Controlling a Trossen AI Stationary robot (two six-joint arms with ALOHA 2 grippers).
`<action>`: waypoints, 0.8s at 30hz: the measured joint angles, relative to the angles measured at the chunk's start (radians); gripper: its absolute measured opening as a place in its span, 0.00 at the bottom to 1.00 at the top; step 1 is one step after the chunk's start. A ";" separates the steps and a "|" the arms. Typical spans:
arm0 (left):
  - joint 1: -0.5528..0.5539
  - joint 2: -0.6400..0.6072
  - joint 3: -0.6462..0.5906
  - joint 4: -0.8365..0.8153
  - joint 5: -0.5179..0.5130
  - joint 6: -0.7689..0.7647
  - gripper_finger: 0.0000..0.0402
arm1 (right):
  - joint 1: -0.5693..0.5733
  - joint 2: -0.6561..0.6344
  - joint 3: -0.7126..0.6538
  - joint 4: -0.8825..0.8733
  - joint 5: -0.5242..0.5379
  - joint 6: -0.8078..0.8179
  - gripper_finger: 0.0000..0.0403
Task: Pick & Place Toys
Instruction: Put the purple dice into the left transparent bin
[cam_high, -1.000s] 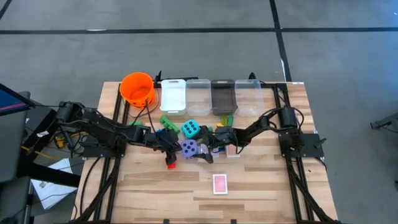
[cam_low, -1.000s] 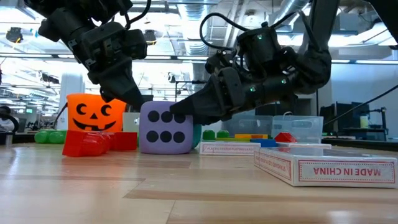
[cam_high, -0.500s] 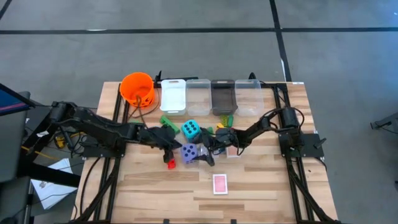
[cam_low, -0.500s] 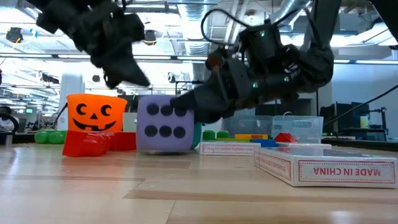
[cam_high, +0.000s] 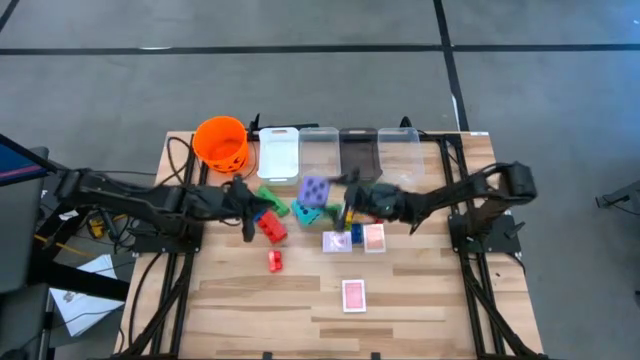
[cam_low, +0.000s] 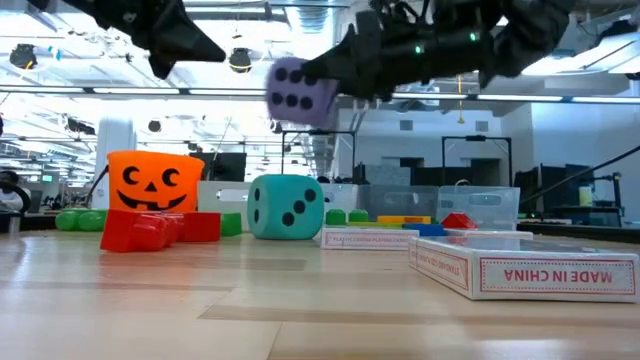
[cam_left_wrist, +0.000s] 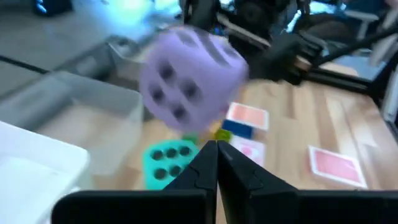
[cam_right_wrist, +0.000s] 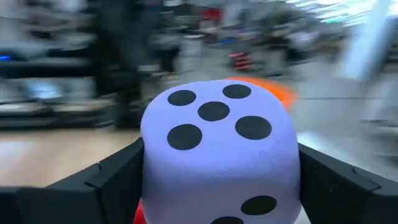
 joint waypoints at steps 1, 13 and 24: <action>0.000 -0.009 0.000 0.003 -0.019 0.010 0.00 | -0.023 -0.025 0.000 -0.016 0.032 -0.023 0.85; 0.001 0.015 0.000 0.005 -0.136 0.092 0.00 | -0.445 -0.038 0.039 -0.123 -0.189 0.030 0.85; 0.022 0.056 0.000 0.046 -0.194 0.090 0.00 | -0.547 0.204 0.311 -0.303 -0.468 -0.025 0.85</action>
